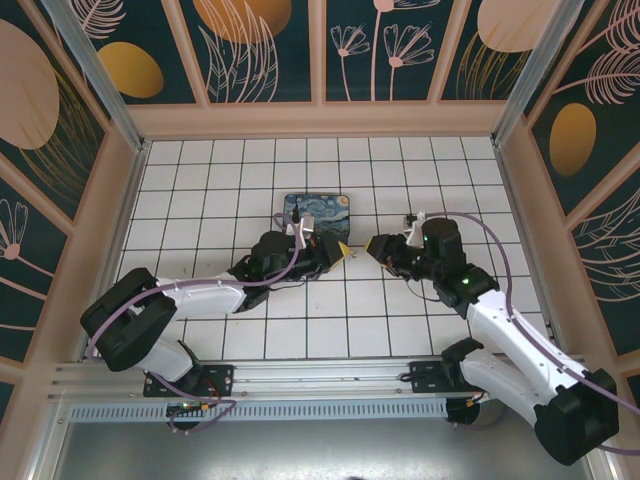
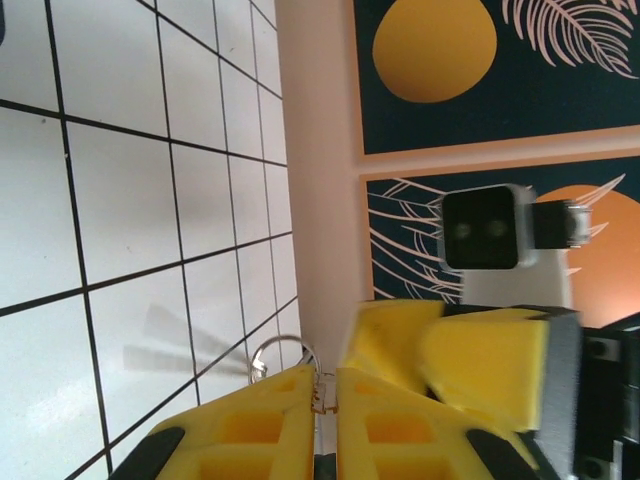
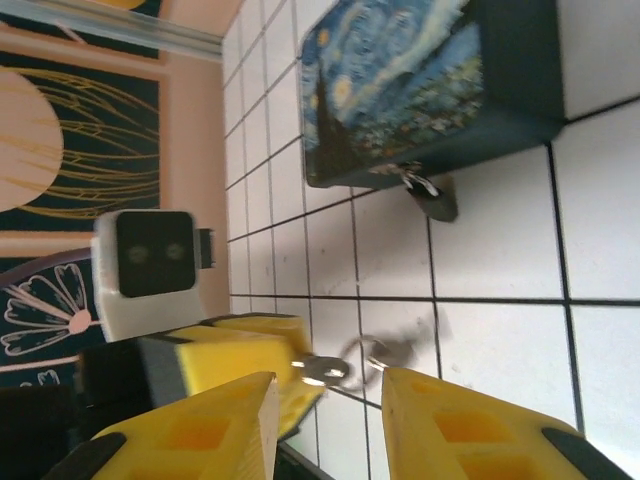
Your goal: Unlock the padlock with the key
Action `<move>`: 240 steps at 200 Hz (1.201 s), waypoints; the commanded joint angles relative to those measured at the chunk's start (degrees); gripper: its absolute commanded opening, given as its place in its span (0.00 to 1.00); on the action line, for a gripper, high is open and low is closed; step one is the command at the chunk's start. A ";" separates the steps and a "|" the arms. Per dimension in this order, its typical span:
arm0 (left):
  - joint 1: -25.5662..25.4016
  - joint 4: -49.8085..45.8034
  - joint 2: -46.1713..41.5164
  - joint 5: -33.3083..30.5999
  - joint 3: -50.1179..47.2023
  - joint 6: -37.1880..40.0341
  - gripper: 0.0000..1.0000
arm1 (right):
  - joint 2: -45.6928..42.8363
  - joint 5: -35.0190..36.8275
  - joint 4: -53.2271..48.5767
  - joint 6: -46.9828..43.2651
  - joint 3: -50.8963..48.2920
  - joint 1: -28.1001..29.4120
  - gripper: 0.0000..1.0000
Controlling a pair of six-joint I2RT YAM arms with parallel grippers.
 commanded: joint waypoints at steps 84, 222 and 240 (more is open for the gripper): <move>0.60 -17.31 -3.51 2.21 6.02 -0.49 0.14 | -6.06 -0.33 10.09 -38.91 -5.84 3.00 0.22; 3.26 -32.22 -5.96 5.97 12.87 1.66 0.15 | 3.38 -14.39 30.83 -41.88 -12.44 0.04 0.24; 3.30 -31.98 -5.81 6.37 12.87 1.66 0.15 | 4.58 -15.92 31.26 -42.20 -11.81 -0.73 0.24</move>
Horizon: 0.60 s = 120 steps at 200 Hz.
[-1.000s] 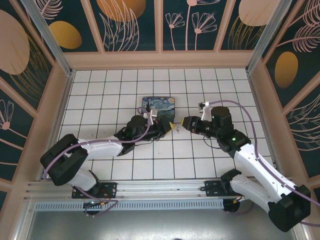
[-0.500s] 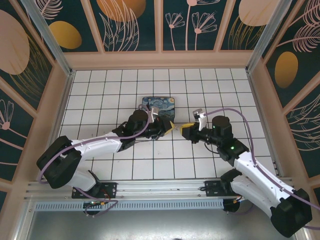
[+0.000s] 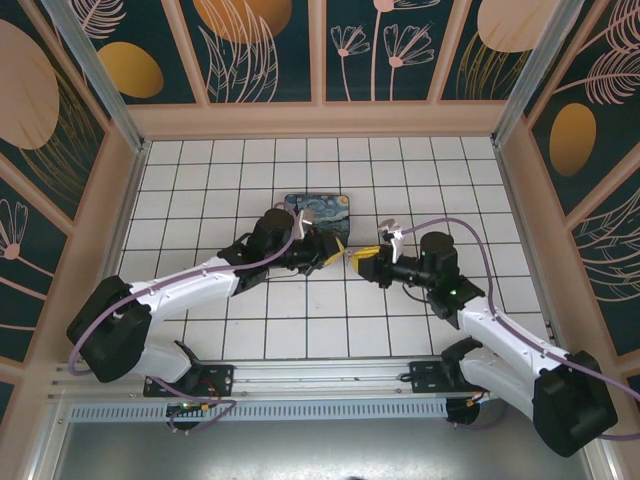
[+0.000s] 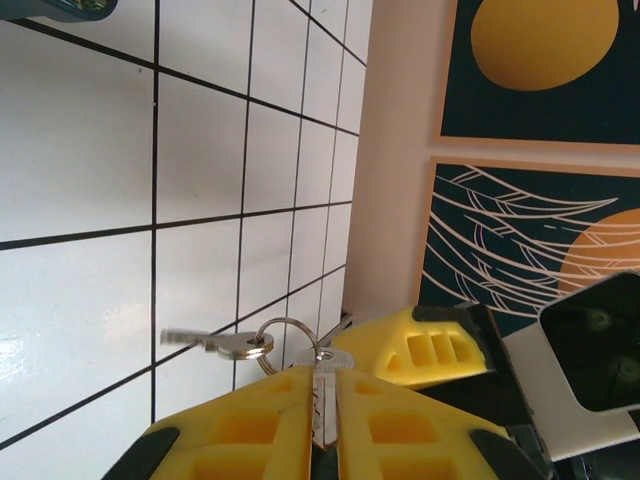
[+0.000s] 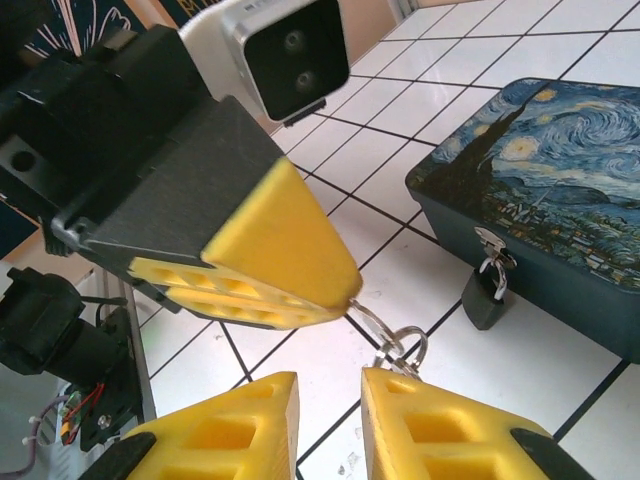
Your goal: Unlock the padlock with the key
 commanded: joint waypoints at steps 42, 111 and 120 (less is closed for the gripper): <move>0.27 -0.96 -0.50 2.22 1.50 0.39 0.15 | 5.76 -5.43 1.08 -4.80 4.45 -1.51 0.24; 0.40 -1.51 -0.06 3.82 2.04 1.01 0.15 | 8.18 -7.09 -2.97 -10.10 7.27 -3.21 0.27; 0.41 -1.81 -0.30 3.60 1.95 1.09 0.14 | 8.47 -7.28 -3.92 -10.38 7.64 -4.21 0.28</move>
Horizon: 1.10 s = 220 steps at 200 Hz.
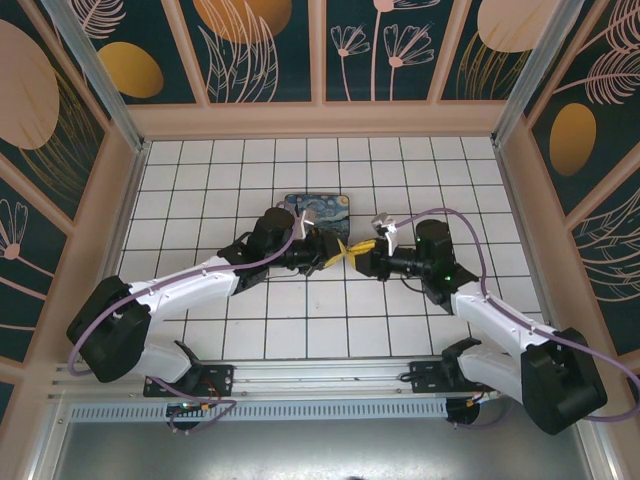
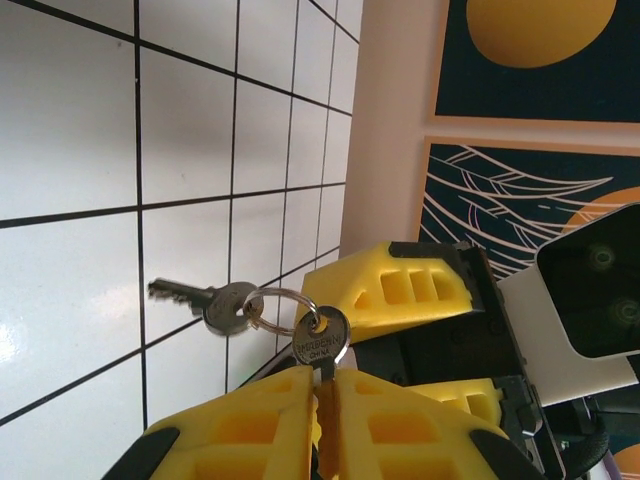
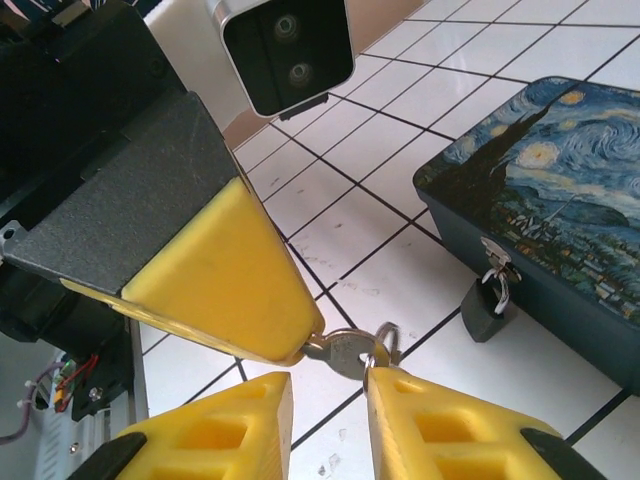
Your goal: Unlock the padlock with the key
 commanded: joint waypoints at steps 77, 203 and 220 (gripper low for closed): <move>1.62 -2.26 -2.41 1.09 0.33 3.16 0.08 | 1.21 -4.40 -3.77 -2.64 3.91 -4.47 0.28; 1.84 -5.91 -1.36 17.98 7.01 43.04 0.00 | -0.91 -25.07 -7.03 22.80 9.33 -11.95 0.29; 1.84 -4.33 -0.14 19.28 7.29 42.13 0.00 | -1.50 -26.72 -7.21 21.85 8.94 -11.92 0.29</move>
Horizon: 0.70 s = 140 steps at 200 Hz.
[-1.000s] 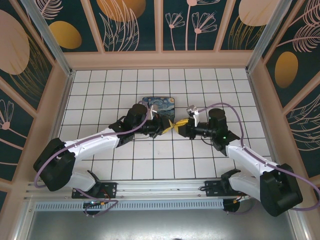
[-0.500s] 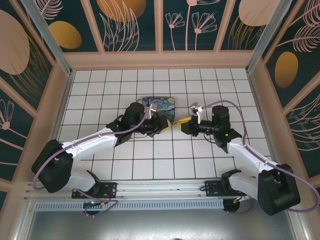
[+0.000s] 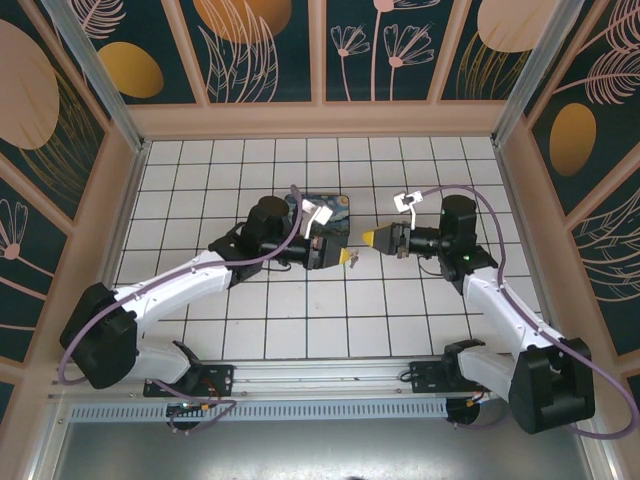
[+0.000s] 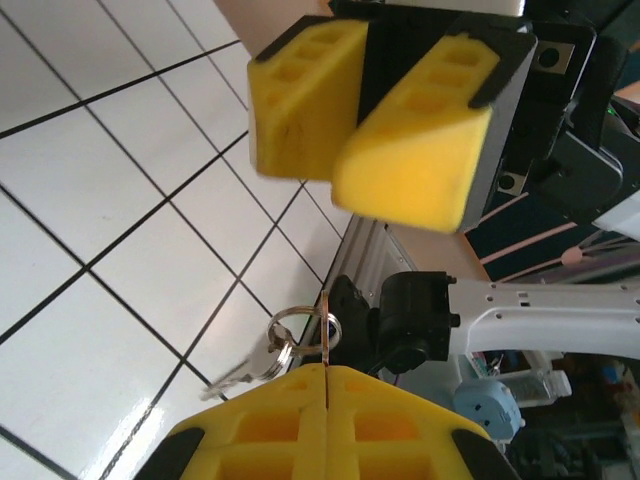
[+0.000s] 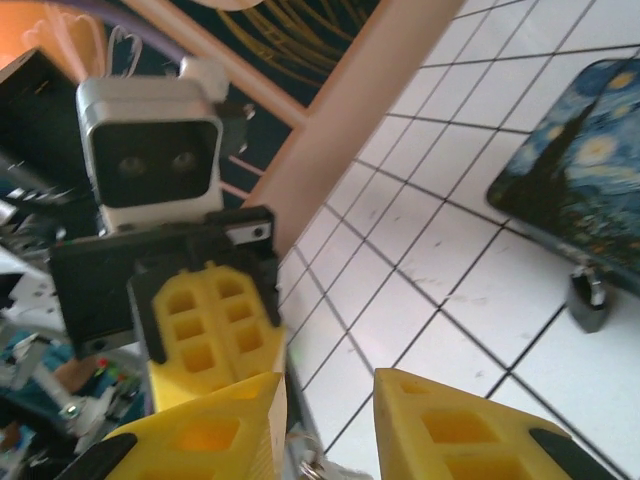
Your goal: Unlock the padlock with the key
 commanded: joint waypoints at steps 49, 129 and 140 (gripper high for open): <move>0.48 1.39 2.56 5.15 1.64 3.71 0.00 | -2.33 -7.96 -0.21 -0.13 -2.79 0.41 0.28; 0.90 1.04 0.83 6.10 0.94 4.78 0.00 | -1.39 -5.14 -1.41 -3.69 -3.60 4.02 0.31; 0.97 1.34 0.66 6.12 0.80 4.68 0.00 | -1.12 -5.17 -1.33 -3.70 -3.88 4.15 0.29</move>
